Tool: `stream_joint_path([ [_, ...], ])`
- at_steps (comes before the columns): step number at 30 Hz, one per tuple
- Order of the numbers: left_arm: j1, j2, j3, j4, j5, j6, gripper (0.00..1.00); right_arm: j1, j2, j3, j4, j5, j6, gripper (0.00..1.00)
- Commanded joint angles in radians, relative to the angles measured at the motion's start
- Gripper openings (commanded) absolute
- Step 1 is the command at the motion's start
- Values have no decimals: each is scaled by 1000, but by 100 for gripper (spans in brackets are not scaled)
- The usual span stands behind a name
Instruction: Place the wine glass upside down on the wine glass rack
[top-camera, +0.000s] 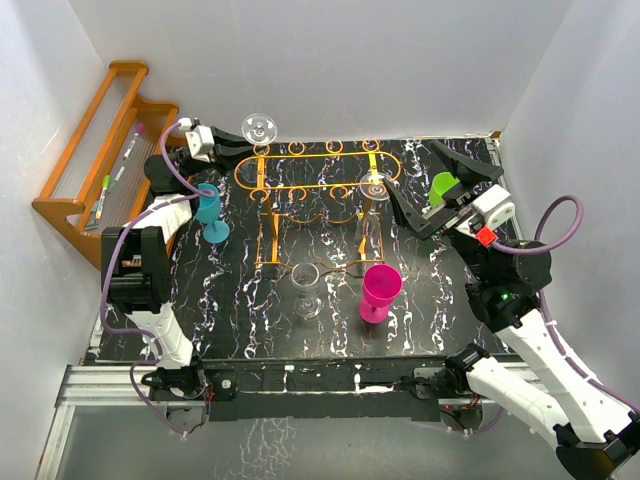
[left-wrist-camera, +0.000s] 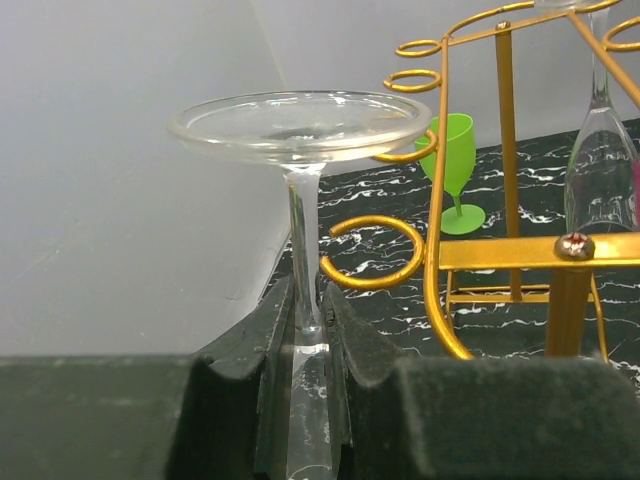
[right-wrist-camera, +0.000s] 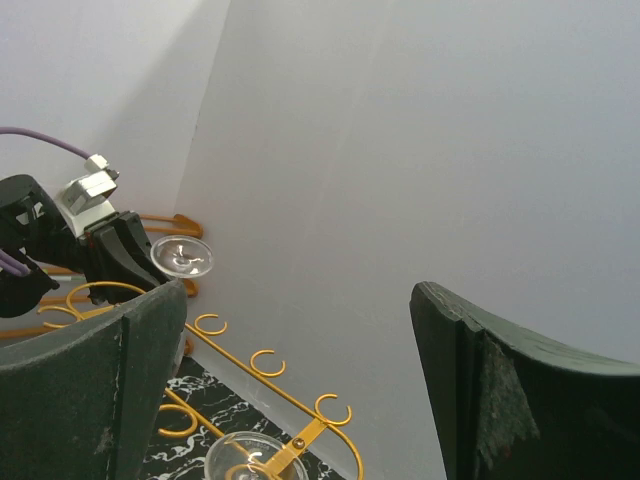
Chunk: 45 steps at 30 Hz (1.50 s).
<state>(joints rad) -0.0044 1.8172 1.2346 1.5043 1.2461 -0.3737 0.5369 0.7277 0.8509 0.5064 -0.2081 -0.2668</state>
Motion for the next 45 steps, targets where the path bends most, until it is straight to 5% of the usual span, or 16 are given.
stream_joint_path([
  [1, -5, -57, -31, 89, 28, 29, 0, 6, -2, 17, 52, 6, 21, 98],
  [24, -5, -20, -106, 284, 46, 17, 0, 6, 53, 36, 60, -11, 50, 98],
  [30, -5, -7, -125, 290, 36, 29, 33, 6, 58, 35, 57, -11, 42, 98],
  [41, 5, -6, -141, 290, 46, 25, 44, 6, 68, 36, 44, 23, 11, 98],
  [45, 22, -12, -148, 282, 66, 21, 49, 6, 85, 92, -16, 194, 248, 98],
])
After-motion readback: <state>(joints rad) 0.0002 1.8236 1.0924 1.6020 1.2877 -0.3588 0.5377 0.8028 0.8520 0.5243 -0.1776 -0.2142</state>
